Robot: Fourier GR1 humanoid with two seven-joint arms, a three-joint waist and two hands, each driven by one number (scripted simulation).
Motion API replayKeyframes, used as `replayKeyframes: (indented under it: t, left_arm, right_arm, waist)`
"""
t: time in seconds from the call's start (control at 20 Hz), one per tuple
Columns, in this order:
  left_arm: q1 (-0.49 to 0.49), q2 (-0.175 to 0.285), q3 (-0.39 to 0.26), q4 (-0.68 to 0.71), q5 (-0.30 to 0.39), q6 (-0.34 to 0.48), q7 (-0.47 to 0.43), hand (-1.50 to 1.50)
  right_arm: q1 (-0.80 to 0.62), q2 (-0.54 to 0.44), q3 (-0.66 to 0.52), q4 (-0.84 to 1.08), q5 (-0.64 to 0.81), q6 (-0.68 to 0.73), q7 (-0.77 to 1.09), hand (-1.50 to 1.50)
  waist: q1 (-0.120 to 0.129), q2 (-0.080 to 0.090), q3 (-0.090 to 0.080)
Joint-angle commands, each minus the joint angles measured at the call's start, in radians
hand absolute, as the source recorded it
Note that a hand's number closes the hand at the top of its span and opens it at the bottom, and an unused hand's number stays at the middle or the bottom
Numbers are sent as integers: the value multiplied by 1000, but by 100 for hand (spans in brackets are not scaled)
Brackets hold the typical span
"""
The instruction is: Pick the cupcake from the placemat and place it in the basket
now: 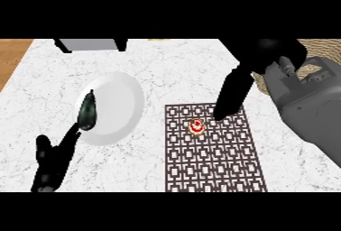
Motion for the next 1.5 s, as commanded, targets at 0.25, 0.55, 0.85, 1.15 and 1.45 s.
replayKeyframes:
  t: [0.25, 0.55, 0.85, 1.15, 1.45]
  left_arm:
    - [89, -15, -40, -38, -17, -10, 45, 0]
    - [72, -7, -10, -22, 3, -53, 18, 0]
    - [21, -30, -14, 0, -37, -14, 59, 0]
    - [50, -45, -19, -34, -43, -13, 70, 0]
    - [19, -61, -24, -52, -63, -8, 111, 0]
  right_arm:
    - [42, -43, 13, -138, -108, 43, 243, -150]
    - [168, 19, 90, -157, 46, -69, 165, -150]
    - [258, 70, 108, -146, 163, -105, 105, -150]
    - [330, 99, 154, -64, 256, -96, 41, -150]
    - [413, 152, 151, -22, 348, -109, -32, -150]
  waist:
    - [23, 14, -6]
    - [33, 20, -6]
    - [31, 22, -6]
    - [36, 23, -6]
    - [34, 22, -5]
